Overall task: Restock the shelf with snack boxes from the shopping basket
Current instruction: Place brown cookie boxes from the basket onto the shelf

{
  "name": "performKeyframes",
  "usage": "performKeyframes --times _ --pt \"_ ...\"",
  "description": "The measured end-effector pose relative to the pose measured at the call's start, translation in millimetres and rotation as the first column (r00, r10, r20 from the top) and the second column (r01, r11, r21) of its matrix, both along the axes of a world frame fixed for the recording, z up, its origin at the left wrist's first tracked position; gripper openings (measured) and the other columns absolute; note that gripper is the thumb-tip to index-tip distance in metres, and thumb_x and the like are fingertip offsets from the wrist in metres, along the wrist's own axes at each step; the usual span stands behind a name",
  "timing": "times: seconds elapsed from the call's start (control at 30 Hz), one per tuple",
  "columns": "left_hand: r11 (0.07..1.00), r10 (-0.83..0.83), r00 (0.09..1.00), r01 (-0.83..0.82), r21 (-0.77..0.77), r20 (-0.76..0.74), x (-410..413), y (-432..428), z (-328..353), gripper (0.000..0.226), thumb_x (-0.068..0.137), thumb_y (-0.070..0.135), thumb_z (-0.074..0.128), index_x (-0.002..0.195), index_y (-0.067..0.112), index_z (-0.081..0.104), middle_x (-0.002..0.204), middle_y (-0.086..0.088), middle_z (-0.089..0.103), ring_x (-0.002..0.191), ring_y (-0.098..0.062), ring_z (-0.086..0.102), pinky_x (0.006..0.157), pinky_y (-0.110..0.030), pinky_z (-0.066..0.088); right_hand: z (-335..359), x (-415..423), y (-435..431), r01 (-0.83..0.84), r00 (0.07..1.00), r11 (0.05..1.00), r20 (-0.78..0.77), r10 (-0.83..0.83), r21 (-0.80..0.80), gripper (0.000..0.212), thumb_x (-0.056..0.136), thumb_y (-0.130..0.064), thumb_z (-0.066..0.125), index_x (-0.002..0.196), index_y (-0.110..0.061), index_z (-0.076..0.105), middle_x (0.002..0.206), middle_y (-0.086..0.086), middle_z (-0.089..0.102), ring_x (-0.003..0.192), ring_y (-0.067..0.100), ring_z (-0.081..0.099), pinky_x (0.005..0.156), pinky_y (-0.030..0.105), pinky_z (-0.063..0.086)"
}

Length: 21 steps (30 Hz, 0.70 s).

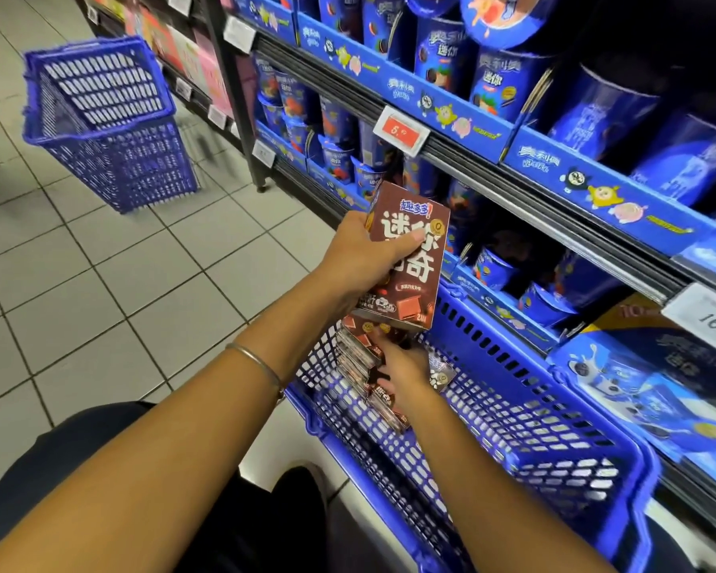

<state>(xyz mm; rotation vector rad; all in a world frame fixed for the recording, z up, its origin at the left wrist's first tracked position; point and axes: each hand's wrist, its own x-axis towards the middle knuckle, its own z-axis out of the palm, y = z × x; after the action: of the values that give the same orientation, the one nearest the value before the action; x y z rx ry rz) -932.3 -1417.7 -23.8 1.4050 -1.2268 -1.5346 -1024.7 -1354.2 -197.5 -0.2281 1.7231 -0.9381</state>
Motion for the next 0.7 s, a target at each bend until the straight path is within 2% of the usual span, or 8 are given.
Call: performKeyframes --times 0.13,0.2,0.27,0.33,0.4,0.47,0.6,0.7 --pt "1.0 -0.008 0.999 0.007 -0.029 -0.035 -1.4 -2.6 3.1 0.037 0.088 0.028 0.086 0.107 0.02 0.055 0.094 -0.002 0.077 0.066 -0.008 0.077 0.051 -0.02 0.057 4.1 -3.5 13.7 0.011 0.999 0.998 -0.047 -0.014 -0.06 0.057 0.08 -0.041 0.083 0.123 -0.013 0.059 0.123 0.007 0.068 0.112 0.032 0.064 0.103 0.053 0.05" --pt "0.999 0.002 0.999 -0.003 -0.033 -0.037 -1.8 -4.2 3.9 0.036 0.089 0.027 0.086 0.102 0.021 0.053 0.09 0.0 0.076 0.061 -0.005 0.075 0.048 -0.02 0.055 7.0 -5.4 26.3 -0.004 0.994 0.996 -0.112 -0.007 -0.093 0.041 0.083 -0.042 0.079 0.114 -0.02 0.063 0.11 0.0 0.069 0.101 0.023 0.067 0.098 0.053 0.054" --pt "1.0 0.004 1.0 -0.005 -0.029 -0.03 -2.0 -6.3 4.6 0.036 0.089 0.027 0.085 0.102 0.021 0.053 0.088 0.001 0.078 0.06 -0.005 0.075 0.048 -0.02 0.056 13.8 -9.1 39.2 -0.01 0.975 0.983 -0.221 -0.032 -0.186 0.018 0.085 -0.039 0.079 0.092 -0.035 0.063 0.091 -0.013 0.066 0.084 0.008 0.064 0.088 0.051 0.059" --pt "1.0 0.012 1.0 -0.012 -0.019 -0.025 -2.4 -8.0 4.8 0.039 0.089 0.029 0.085 0.106 0.019 0.052 0.094 0.0 0.078 0.061 -0.005 0.075 0.048 -0.02 0.056 22.3 -13.8 49.9 -0.048 0.945 0.966 -0.324 -0.038 -0.252 0.02 0.086 -0.04 0.078 0.095 -0.034 0.062 0.097 -0.01 0.065 0.086 0.009 0.063 0.085 0.044 0.058" --pt "1.0 0.024 1.0 -0.024 -0.007 0.001 -2.0 -9.0 4.7 0.049 0.087 0.035 0.086 0.115 0.019 0.049 0.107 -0.005 0.075 0.065 -0.007 0.077 0.05 -0.022 0.057 30.3 -20.2 56.1 -0.103 0.901 0.956 -0.433 -0.027 -0.274 0.04 0.086 -0.047 0.076 0.118 -0.031 0.059 0.115 -0.001 0.061 0.098 0.014 0.06 0.089 0.04 0.053" --pt "0.999 0.028 0.999 -0.028 -0.02 0.028 -1.1 -11.0 3.7 0.051 0.087 0.042 0.085 0.117 0.021 0.049 0.111 -0.005 0.074 0.071 -0.01 0.078 0.053 -0.023 0.059 40.1 -29.3 58.2 -0.111 0.867 0.937 -0.492 -0.071 -0.331 0.049 0.086 -0.051 0.073 0.127 -0.033 0.054 0.118 0.001 0.058 0.102 0.018 0.062 0.091 0.045 0.054" --pt "0.995 0.051 0.991 -0.04 -0.09 0.124 3.2 -16.1 -0.8 0.051 0.086 0.057 0.08 0.113 0.028 0.048 0.113 -0.001 0.075 0.087 -0.016 0.079 0.073 -0.035 0.066 69.7 -51.8 57.8 -0.02 0.857 0.878 -0.461 -0.231 -0.478 0.058 0.089 -0.049 0.072 0.136 -0.019 0.056 0.119 0.012 0.062 0.1 0.027 0.065 0.089 0.05 0.056" --pt "0.989 0.047 0.979 -0.018 -0.145 0.197 6.6 -17.6 -4.3 0.062 0.086 0.066 0.075 0.122 0.025 0.046 0.118 0.001 0.072 0.103 -0.021 0.075 0.092 -0.049 0.062 93.0 -68.1 56.4 0.063 0.876 0.806 -0.354 -0.326 -0.589 0.046 0.094 -0.04 0.069 0.134 -0.02 0.058 0.107 -0.003 0.073 0.095 0.016 0.071 0.081 0.033 0.058"
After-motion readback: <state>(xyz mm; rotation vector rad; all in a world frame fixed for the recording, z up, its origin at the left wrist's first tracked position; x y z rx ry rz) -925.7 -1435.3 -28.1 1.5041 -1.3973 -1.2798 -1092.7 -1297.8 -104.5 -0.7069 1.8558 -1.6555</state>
